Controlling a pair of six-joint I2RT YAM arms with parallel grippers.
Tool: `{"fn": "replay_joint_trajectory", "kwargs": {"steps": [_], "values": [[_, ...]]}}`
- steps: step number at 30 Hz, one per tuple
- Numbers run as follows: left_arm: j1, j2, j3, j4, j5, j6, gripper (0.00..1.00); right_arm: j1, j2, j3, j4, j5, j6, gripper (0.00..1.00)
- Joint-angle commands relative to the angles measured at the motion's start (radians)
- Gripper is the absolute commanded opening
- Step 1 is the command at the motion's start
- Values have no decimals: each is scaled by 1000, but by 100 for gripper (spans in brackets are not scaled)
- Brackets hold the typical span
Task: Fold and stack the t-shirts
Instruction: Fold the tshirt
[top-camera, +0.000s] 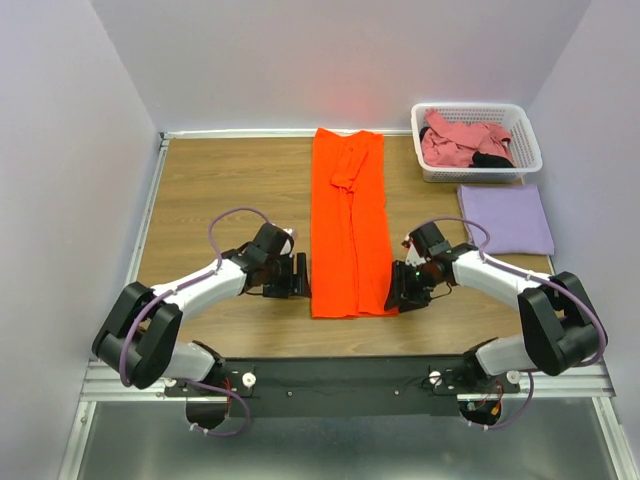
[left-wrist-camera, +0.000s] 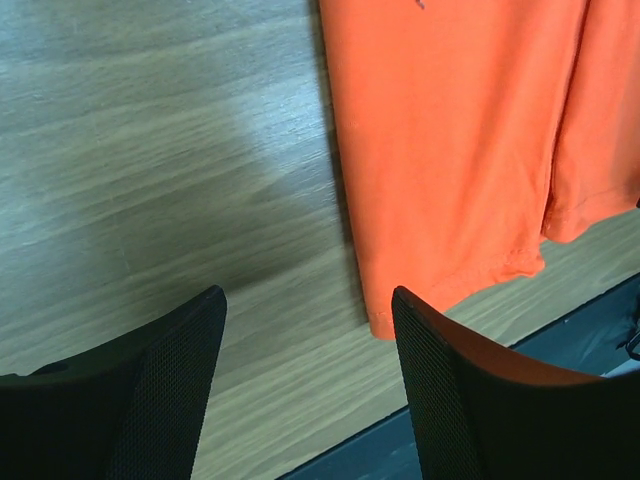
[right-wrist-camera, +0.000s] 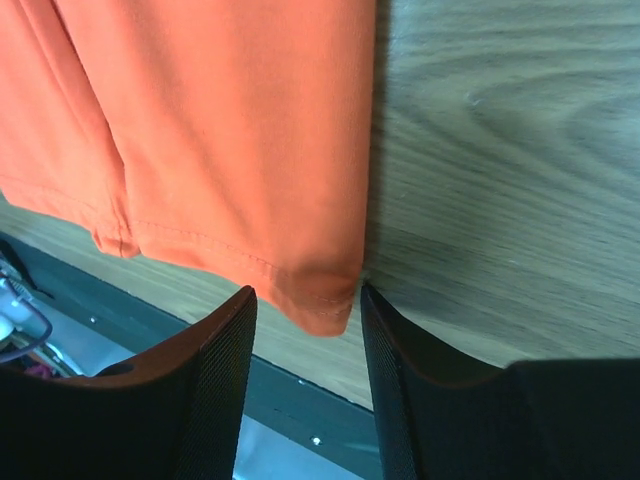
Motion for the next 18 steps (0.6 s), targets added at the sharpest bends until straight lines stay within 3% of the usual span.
{"fn": "replay_joint_trajectory", "kwargs": {"steps": [1, 7, 13, 16, 18], "values": [[-25, 4, -5, -18, -28, -36, 74, -2, 8, -39, -1, -9, -5, 52], [-62, 0, -16, -20, -28, -69, 73, -2, -1, -47, 9, 18, 9, 46], [-88, 10, -16, -20, -28, -89, 67, -4, 3, -53, 9, 52, 21, 31], [-97, 23, -13, -21, -25, -89, 67, -2, 2, -53, 9, 55, 23, 17], [-105, 34, -4, -21, -25, -89, 67, -2, -4, -54, 10, 54, 23, 1]]}}
